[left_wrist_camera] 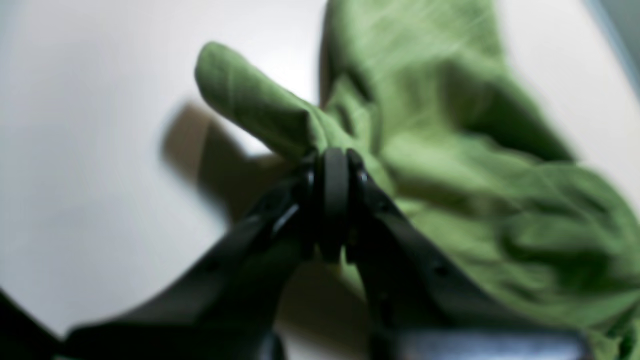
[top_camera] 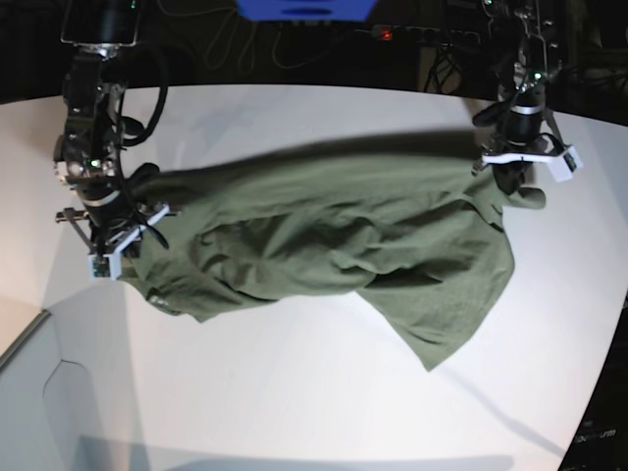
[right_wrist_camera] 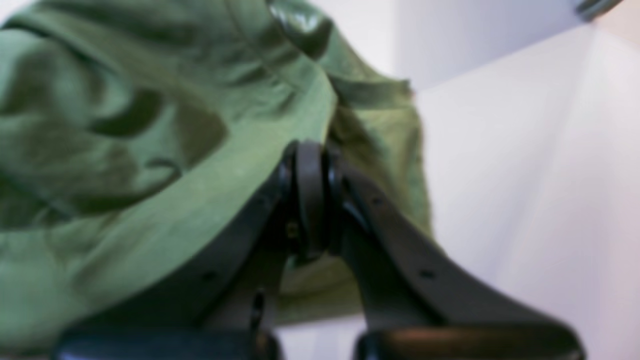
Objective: Layout the t-shirt on the table in an organized manner, then fold the t-shirt properly
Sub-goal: 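Lift the shirt with both grippers and stretch it apart, then release and regrasp the shirt edges with both grippers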
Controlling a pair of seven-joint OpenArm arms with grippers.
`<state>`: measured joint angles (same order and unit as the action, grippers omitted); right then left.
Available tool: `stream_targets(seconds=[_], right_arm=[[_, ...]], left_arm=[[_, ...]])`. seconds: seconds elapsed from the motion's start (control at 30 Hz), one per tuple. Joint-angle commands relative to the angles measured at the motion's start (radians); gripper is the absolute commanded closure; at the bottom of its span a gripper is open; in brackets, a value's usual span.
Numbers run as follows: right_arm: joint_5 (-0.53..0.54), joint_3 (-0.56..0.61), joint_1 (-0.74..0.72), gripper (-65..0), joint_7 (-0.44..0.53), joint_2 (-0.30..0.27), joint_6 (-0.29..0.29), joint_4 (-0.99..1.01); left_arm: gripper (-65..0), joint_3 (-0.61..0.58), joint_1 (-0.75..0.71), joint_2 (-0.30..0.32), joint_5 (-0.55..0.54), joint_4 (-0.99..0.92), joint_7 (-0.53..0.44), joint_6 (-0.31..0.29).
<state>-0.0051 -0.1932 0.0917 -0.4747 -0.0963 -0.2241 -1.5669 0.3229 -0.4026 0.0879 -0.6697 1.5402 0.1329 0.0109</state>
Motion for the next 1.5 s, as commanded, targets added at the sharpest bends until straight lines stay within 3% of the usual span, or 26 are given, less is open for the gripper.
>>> stream_targets(seconds=[0.0,0.3,0.67,0.83,0.93,1.03,1.1,1.27,1.4,1.47], right_arm=[[0.006,-0.015,0.015,0.0,0.026,-0.006,0.001,-0.056],[0.011,-0.206,0.259,0.0,0.052,0.134,-0.007,-0.363],[0.011,-0.211,0.42,0.0,0.262,0.18,-0.007,-0.192],[0.011,-0.208,0.434,0.0,0.262,0.174,-0.007,-0.125],[0.011,-0.213,0.434,-7.5,0.259,0.174,-0.05,-0.116],[0.011,-0.257,0.443,-20.9,0.264,0.177,-0.094,-0.146],[0.011,-0.285,0.441,-28.7,0.267,0.18,-0.097,-0.181],[0.011,-0.314,0.397,-37.6,0.268,0.172,-0.102,-0.226],[0.009,-0.266,0.293,-38.5,0.259,0.105,-0.107,-0.215],[0.007,-0.226,0.233,-38.5,0.244,0.073,-0.142,-0.197]], left_arm=[[-0.1,0.003,-0.015,0.01,0.0,0.041,-0.023,-0.007],[-0.1,0.075,-0.123,-0.02,0.001,0.167,-0.025,-0.007],[-0.3,0.094,-0.144,-0.047,0.001,0.056,-0.023,-0.009],[-2.2,0.094,-0.158,-0.047,0.001,0.042,-0.02,-0.004],[-13.0,0.092,-0.178,-0.047,0.0,0.058,-0.02,-0.007],[-30.1,0.094,-0.203,-0.047,0.0,0.095,-0.02,-0.007],[-36.8,0.097,-0.215,-0.047,0.0,0.133,-0.02,-0.007],[-38.1,0.132,-0.22,-0.047,0.001,0.247,-0.02,-0.007],[-38.1,0.137,-0.135,-0.037,0.011,0.277,-0.02,-0.007],[-38.3,0.137,-0.071,-0.026,0.012,0.268,-0.019,-0.007]])
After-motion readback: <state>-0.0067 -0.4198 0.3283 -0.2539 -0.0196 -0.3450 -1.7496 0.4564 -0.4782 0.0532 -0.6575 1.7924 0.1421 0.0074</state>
